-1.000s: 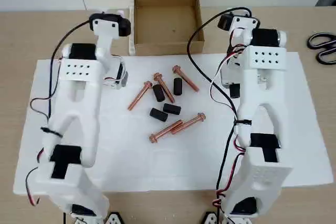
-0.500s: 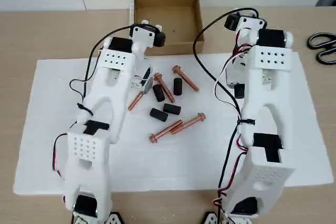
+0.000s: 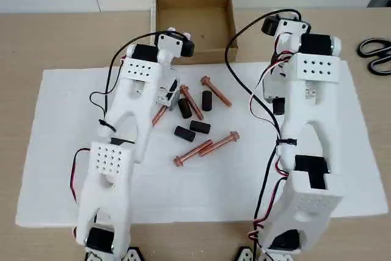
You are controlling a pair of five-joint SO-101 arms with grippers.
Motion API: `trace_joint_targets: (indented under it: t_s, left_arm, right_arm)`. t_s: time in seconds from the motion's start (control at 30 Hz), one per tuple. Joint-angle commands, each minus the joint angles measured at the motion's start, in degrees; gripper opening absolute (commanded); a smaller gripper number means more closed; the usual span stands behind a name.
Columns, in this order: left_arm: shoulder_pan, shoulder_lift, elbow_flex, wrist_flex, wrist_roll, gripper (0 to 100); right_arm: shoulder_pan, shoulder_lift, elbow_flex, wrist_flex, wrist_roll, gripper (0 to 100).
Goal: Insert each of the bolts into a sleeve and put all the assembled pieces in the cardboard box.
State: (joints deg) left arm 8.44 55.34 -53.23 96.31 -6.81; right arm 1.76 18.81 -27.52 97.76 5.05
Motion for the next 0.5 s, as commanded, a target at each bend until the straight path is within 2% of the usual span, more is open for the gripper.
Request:
trace_joint_targets:
  t_s: [0.0,0.1,0.47]
  left_arm:
    - [0.18,-0.35,-3.30,0.00,0.18,7]
    - [0.18,-0.35,-3.91,0.00,0.18,1]
    - [0.09,-0.53,-6.55,1.85,0.18,1]
  right_arm:
    - [0.57,-3.91,-1.05,0.57,-0.18,0.6]
    - [0.57,-3.91,-1.05,0.57,-0.18,0.6]
    - [0.57,-3.91,-1.05,0.57,-0.18,0.6]
